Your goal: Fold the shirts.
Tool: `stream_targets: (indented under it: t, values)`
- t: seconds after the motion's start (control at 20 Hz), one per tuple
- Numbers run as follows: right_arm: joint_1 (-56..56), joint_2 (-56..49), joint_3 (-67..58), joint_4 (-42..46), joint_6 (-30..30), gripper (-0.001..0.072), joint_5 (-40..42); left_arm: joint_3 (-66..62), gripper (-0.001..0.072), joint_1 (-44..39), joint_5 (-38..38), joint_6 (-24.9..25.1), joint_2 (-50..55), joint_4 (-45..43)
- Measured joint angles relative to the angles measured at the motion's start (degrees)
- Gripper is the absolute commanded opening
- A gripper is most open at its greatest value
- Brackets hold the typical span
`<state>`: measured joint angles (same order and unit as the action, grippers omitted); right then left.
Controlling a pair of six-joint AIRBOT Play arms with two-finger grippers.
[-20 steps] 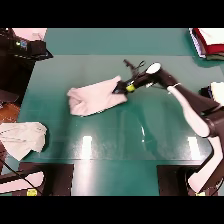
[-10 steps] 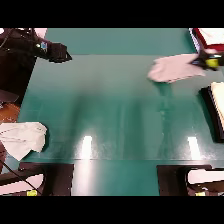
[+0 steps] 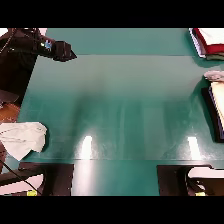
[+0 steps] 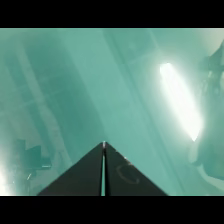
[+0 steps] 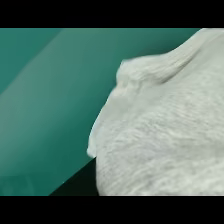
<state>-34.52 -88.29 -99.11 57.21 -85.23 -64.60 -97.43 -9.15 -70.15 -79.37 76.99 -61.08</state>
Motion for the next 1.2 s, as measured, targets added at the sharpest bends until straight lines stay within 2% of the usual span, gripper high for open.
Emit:
stream_targets:
  t: [0.2,0.4,0.55,0.8,0.85,0.9,0.95,1.0,1.2]
  values:
    - [-1.29,0.15,-9.05,-0.33,1.33,0.0012,-3.87,0.00,0.0021,0.00,0.22,-0.07,0.00,0.02]
    - [-1.66,0.98,-14.86,6.45,1.60,0.0012,-12.81,0.00,0.0021,0.00,0.22,-0.04,0.00,0.02]
    - [-1.75,4.20,-11.58,13.18,1.31,0.0012,-17.38,0.00,0.0022,0.00,-0.04,0.11,0.00,0.02]
    - [-1.77,11.52,-0.48,26.36,-0.50,0.0016,-20.37,0.00,0.0021,0.00,-1.36,0.81,0.00,0.00]
    - [-1.95,12.96,1.95,28.85,-0.70,0.0043,-20.87,0.00,0.0021,0.00,-1.49,1.09,0.00,0.00]
    - [-2.38,14.29,4.35,31.26,-0.90,0.0205,-21.46,0.00,0.0021,0.00,-1.53,1.27,0.00,0.00]
    - [-3.04,15.37,6.49,33.16,-1.03,0.0416,-22.29,0.00,0.0021,0.00,-1.66,1.36,0.00,0.00]
    - [-4.02,16.41,8.70,34.53,-1.05,0.0534,-23.21,0.00,0.0022,0.00,-1.70,1.49,0.00,0.00]
    - [-9.53,20.33,16.39,37.20,-2.36,0.0529,-26.49,0.00,0.0022,0.00,-2.01,1.70,0.00,0.00]
